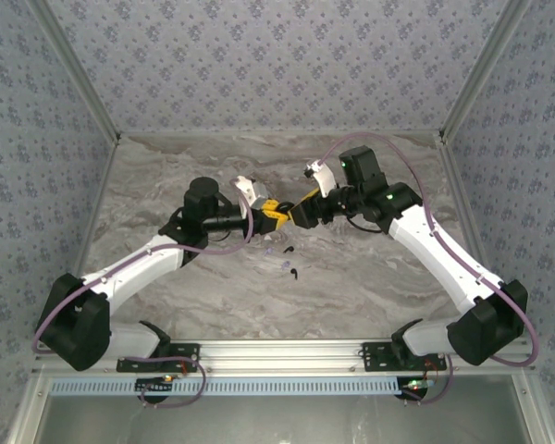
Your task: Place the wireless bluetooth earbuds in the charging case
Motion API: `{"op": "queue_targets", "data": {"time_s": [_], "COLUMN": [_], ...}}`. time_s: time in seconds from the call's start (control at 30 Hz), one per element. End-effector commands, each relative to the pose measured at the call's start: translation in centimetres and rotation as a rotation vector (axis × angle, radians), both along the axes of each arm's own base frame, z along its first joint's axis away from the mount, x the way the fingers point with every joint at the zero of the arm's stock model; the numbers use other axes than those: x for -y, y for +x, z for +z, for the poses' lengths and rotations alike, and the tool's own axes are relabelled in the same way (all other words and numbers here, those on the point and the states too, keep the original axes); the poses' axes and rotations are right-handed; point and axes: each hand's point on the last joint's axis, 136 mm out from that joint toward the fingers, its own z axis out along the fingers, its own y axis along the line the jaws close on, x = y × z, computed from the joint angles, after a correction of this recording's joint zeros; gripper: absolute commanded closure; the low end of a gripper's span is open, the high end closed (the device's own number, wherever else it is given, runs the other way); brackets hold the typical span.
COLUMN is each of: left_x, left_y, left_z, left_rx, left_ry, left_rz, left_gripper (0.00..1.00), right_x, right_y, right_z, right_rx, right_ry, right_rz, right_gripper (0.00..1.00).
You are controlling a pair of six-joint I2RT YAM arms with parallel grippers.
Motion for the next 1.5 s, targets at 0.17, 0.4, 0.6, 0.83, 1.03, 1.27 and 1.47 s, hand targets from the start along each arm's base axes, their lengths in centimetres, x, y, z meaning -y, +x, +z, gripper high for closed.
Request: {"op": "queue_targets", "data": {"time_s": [0.17, 0.4, 0.6, 0.83, 1.03, 1.27, 1.47], "left_x": [0.7, 0.8, 0.5, 0.3, -0.5, -3.0, -5.0], "left_y": [-2.7, -2.5, 0.1, 1.7, 2.7, 3.3, 1.8], "left_z": [2.0, 1.9, 0.2, -1.3, -1.7, -2.5, -2.5], "left_rx": [0.069, 0.064, 0.016, -0.049, -0.079, -0.129, -0.134], "left_ry": [-0.041, -0.038, 0.008, 0.021, 0.010, 0.009, 0.001], "left_rz": [-0.118, -0.103, 0.037, 0.114, 0.179, 0.309, 0.365], "left_gripper": [0.86, 0.86, 0.85, 0.85, 0.85, 0.85, 0.85], "right_x": [1.4, 1.4, 1.3, 2.0, 3.5, 4.8, 3.9], "right_y": [2.2, 2.1, 1.5, 1.3, 2.2, 2.1, 1.3], "right_z": [1.0, 0.8, 2.1, 2.4, 0.8, -5.8, -11.6], "right_rx": [0.048, 0.036, 0.055, 0.070, 0.048, -0.145, -0.295], "right_ry": [-0.020, -0.022, 0.011, 0.014, -0.040, -0.161, -0.203], "right_rz": [-0.119, -0.115, -0.099, -0.128, -0.222, -0.268, -0.269], "right_gripper": [0.34, 0.34, 0.32, 0.30, 0.29, 0.30, 0.33]}}
